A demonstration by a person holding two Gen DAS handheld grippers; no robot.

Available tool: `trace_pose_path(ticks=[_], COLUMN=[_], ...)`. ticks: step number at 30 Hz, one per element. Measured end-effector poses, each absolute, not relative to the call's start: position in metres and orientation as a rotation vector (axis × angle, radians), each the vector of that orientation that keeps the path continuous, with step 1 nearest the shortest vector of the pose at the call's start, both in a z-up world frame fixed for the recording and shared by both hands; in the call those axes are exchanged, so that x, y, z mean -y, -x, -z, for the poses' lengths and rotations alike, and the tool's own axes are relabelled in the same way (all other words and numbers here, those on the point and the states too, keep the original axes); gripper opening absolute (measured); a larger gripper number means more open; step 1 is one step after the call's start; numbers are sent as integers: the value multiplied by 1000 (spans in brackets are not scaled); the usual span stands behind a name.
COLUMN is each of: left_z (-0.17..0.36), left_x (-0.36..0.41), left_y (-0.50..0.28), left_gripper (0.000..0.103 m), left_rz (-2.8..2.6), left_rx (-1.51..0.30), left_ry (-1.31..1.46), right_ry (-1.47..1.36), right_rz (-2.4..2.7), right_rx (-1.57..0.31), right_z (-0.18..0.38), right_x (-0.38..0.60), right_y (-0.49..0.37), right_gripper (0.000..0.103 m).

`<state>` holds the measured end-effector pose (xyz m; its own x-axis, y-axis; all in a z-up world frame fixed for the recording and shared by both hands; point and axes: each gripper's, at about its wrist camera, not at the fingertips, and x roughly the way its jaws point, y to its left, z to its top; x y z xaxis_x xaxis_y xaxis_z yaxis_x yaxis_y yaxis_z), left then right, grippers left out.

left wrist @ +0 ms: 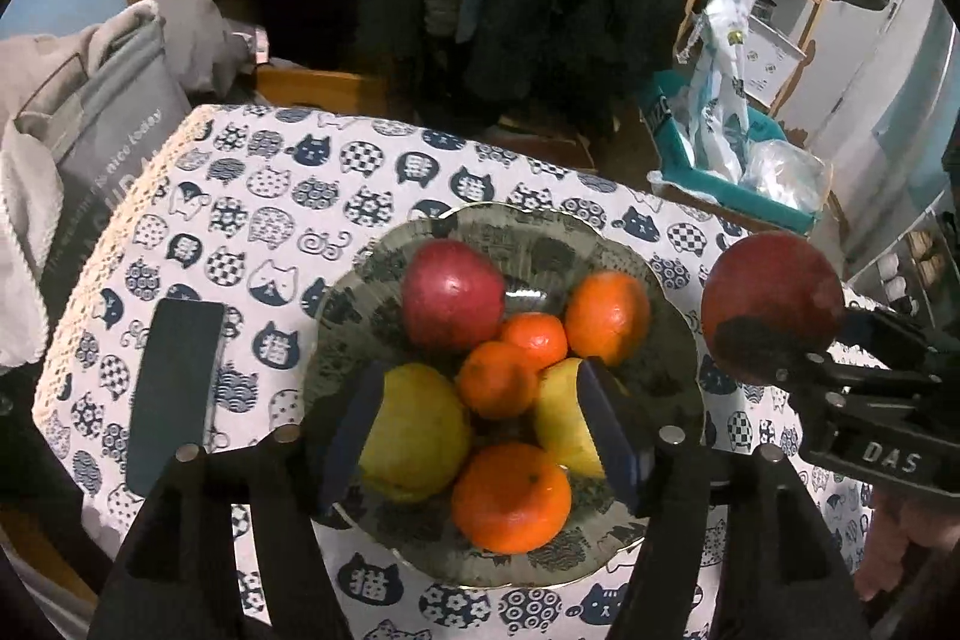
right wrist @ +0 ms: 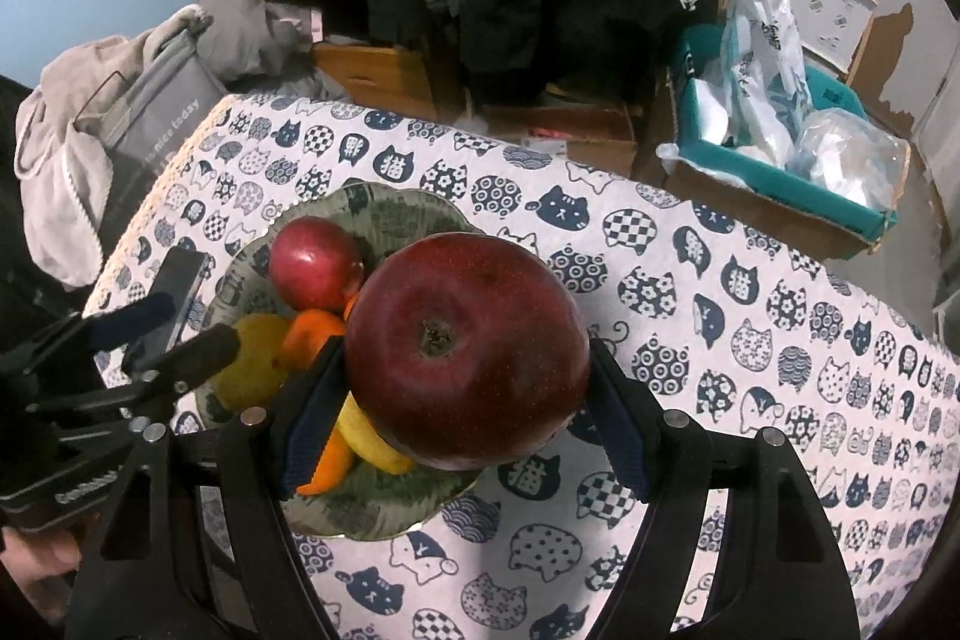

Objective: Organize fruits
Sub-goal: 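Lower the tangerine and apple into the glass bowl and open both tools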

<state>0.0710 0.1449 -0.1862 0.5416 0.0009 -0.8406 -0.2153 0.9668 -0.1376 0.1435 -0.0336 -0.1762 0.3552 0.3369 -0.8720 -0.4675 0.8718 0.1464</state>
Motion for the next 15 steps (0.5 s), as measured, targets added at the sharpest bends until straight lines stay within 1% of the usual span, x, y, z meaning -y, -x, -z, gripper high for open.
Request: trace_pose_path(ticks=[9, 15], left_z=[181, 182], left_x=[-183, -195], left_y=[-51, -43], left_gripper=[68, 69], left_rz=[-246, -274], left_rx=[-989, -988], left_ry=[296, 299], right_ry=[164, 201], right_rz=[-579, -623], right_rx=[-1130, -1158], right_z=[196, 213], right_x=[3, -22], right_y=[-143, -141], right_gripper=[77, 77])
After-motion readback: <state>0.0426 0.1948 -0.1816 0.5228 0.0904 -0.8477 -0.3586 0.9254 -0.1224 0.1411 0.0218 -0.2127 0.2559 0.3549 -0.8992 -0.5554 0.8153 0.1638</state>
